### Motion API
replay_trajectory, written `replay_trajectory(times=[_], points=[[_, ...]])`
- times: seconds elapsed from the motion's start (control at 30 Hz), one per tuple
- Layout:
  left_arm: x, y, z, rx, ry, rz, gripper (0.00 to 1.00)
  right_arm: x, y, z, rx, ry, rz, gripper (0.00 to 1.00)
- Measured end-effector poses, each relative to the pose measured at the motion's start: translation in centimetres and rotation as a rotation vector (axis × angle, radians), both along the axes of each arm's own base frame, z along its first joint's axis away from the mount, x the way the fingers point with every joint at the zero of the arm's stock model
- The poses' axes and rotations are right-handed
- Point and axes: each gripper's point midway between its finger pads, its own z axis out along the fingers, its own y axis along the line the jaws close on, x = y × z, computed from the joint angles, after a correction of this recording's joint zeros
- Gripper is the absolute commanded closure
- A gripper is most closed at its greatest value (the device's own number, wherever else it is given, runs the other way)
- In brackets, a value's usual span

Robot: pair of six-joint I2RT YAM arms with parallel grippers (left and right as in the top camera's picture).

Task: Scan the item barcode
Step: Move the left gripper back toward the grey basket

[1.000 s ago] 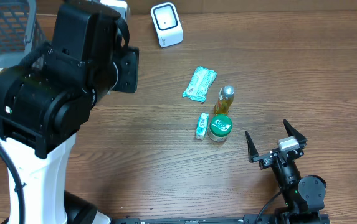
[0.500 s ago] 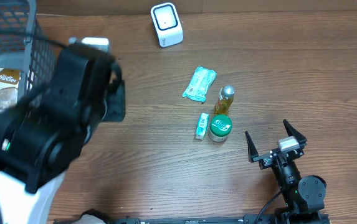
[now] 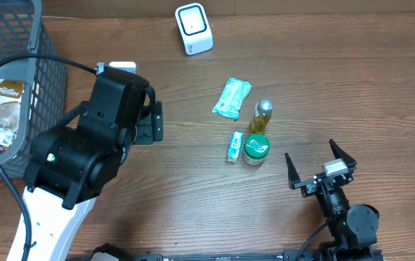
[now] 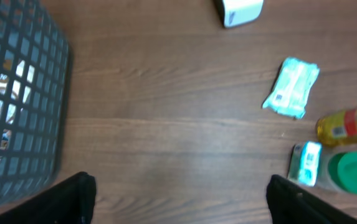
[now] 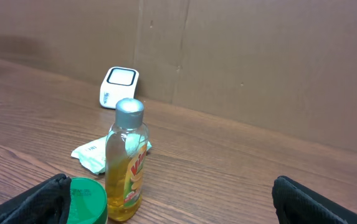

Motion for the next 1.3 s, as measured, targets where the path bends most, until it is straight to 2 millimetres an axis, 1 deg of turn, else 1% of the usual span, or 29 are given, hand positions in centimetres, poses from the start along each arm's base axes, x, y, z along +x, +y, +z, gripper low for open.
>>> replay_trajectory(times=[0.13,0.57,0.93,1.07,1.3], points=[[0.6,-0.3,0.7,-0.019,-0.038,0.002,0.0,0.0,0.0,0.0,0.0,0.0,0.0,0.0],[0.7,-0.3,0.8,-0.023,-0.046,0.002,0.0,0.0,0.0,0.0,0.0,0.0,0.0,0.0],[1.2,-0.6,1.2,-0.034,-0.069,0.003,0.0,0.0,0.0,0.0,0.0,0.0,0.0,0.0],[1.9,-0.9,0.5,-0.025,-0.05,0.003,0.0,0.0,0.0,0.0,0.0,0.0,0.0,0.0],[4.0,-1.8,-1.9,0.007,0.009,0.005,0.0,0.0,0.0,0.0,0.0,0.0,0.0,0.0]])
